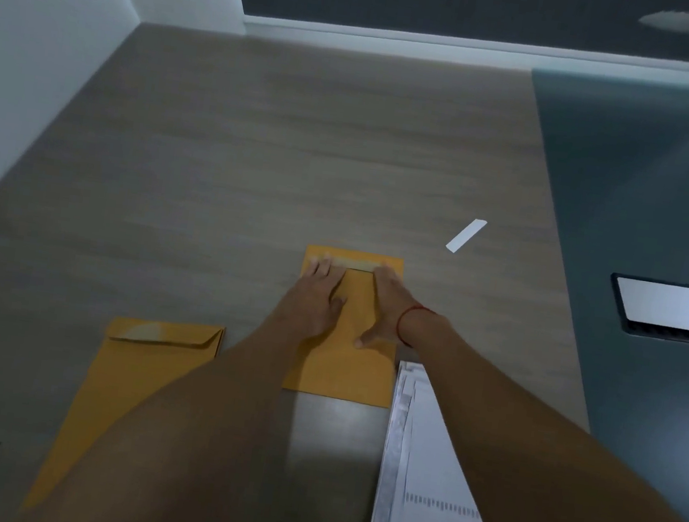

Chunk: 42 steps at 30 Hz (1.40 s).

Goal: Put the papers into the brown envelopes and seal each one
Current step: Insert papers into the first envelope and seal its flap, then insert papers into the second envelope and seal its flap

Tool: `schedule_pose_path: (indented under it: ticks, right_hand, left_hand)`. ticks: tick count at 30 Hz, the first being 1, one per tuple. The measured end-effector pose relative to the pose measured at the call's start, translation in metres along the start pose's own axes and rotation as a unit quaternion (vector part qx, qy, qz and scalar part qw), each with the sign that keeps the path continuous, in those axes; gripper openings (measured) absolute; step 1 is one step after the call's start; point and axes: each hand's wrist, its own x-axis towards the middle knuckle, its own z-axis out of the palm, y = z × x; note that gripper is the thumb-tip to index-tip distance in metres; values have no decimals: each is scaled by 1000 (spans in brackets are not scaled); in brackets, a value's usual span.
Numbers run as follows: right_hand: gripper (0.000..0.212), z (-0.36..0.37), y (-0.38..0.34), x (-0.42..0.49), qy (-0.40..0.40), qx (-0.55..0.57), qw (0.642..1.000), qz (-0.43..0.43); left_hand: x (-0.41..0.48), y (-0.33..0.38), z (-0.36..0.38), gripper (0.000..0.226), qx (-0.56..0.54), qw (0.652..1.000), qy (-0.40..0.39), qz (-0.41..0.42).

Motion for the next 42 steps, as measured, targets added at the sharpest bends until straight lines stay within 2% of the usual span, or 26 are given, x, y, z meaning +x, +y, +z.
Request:
schedule_pose_path:
  ticks: [8, 12, 14, 17, 21, 28, 31, 35, 38, 42]
  right_hand:
    - [134, -63, 1, 77, -17, -81, 996, 33]
    - [131, -72, -2, 82, -27, -110, 993, 43]
    - [123, -68, -6, 74, -19, -117, 992, 50]
    - [96, -65, -20, 50, 20, -93, 994, 49]
    - [66, -55, -54, -2, 67, -54, 995, 40]
    - [55, -16, -122, -87, 59, -126, 990, -33]
    - [54, 18, -151, -102, 39, -154, 986, -52]
    - [53, 67, -191, -101, 24, -136, 988, -70]
    - [48, 104, -213, -96, 5, -132, 989, -58]
    - [24, 145, -223, -82, 15, -95, 995, 11]
  left_hand:
    - [93, 5, -35, 53, 62, 998, 3, 15]
    - [101, 10, -41, 53, 74, 997, -10, -8]
    - [92, 15, -46, 51, 79, 997, 2, -16]
    - [66, 19, -54, 40, 89, 995, 14, -40]
    - [8, 18, -64, 40, 54, 990, 45, -120]
    - [-120, -27, -72, 50, 22, 975, 87, -202]
    - [-167, -61, -74, 56, 11, 968, 96, -232]
    - [-208, -104, -76, 56, 14, 957, 101, -270]
    - [-224, -133, -76, 56, 40, 952, 90, -289]
    - [-231, -169, -61, 55, 30, 948, 61, -311]
